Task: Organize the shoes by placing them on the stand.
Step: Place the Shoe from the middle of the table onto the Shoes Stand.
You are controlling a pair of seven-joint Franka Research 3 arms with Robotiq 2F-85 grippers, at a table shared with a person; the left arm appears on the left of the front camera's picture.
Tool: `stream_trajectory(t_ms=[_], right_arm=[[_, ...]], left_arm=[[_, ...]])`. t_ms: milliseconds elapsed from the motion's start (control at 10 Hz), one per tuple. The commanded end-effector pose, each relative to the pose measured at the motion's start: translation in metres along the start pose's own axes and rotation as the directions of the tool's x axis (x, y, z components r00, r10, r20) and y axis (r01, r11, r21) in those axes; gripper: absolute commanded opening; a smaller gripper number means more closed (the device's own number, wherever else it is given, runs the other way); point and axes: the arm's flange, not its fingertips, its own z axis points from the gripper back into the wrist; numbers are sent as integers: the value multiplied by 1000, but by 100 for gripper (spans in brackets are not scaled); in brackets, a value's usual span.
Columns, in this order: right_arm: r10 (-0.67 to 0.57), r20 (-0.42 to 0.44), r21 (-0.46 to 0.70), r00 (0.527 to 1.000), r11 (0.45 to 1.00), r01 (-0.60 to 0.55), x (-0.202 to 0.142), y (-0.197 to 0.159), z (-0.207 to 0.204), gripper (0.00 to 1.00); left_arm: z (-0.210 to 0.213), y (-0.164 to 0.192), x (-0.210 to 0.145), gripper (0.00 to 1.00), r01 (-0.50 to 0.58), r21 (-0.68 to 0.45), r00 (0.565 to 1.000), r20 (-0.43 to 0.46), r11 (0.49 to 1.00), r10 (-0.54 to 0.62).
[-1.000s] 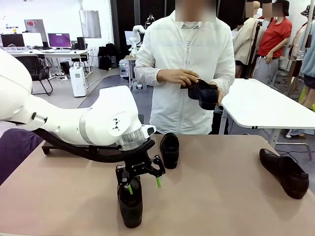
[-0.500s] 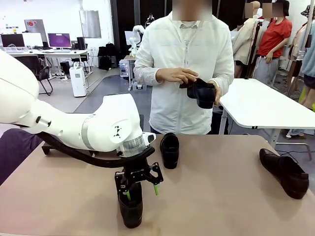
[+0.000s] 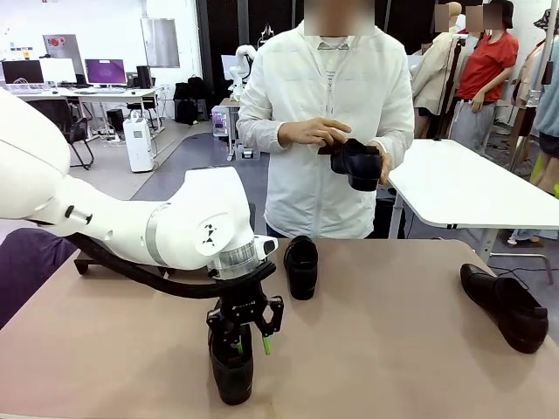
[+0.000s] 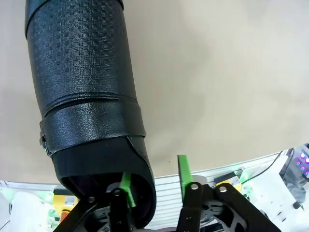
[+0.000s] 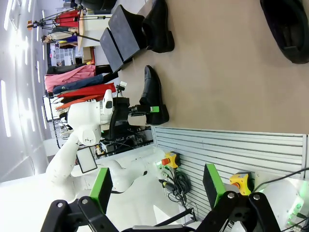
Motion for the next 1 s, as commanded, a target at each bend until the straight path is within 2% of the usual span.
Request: stream_trajectory(t_ms=[0, 300, 500, 700, 900], right_arm=[[-4, -4, -5, 1000, 1000, 4, -1, 3, 3, 100], [-4, -4, -5, 1000, 1000, 4, -1, 3, 3, 100], [-4, -4, -5, 1000, 1000, 4, -1, 3, 3, 100], [-4, -4, -5, 1000, 1000, 4, -1, 3, 3, 100], [-4, -4, -5, 1000, 1000, 4, -1, 3, 3, 100]], left_arm=[[-2, -8, 3, 0, -19, 45, 1000, 3, 999, 19], [3, -5, 0, 0, -2, 82, 1000, 2, 997, 2], [27, 6, -13, 0, 80, 93, 996, 25, 992, -83], [68, 25, -36, 0, 216, 71, 973, 66, 974, -220], [106, 46, -66, 0, 292, 83, 942, 149, 953, -302]])
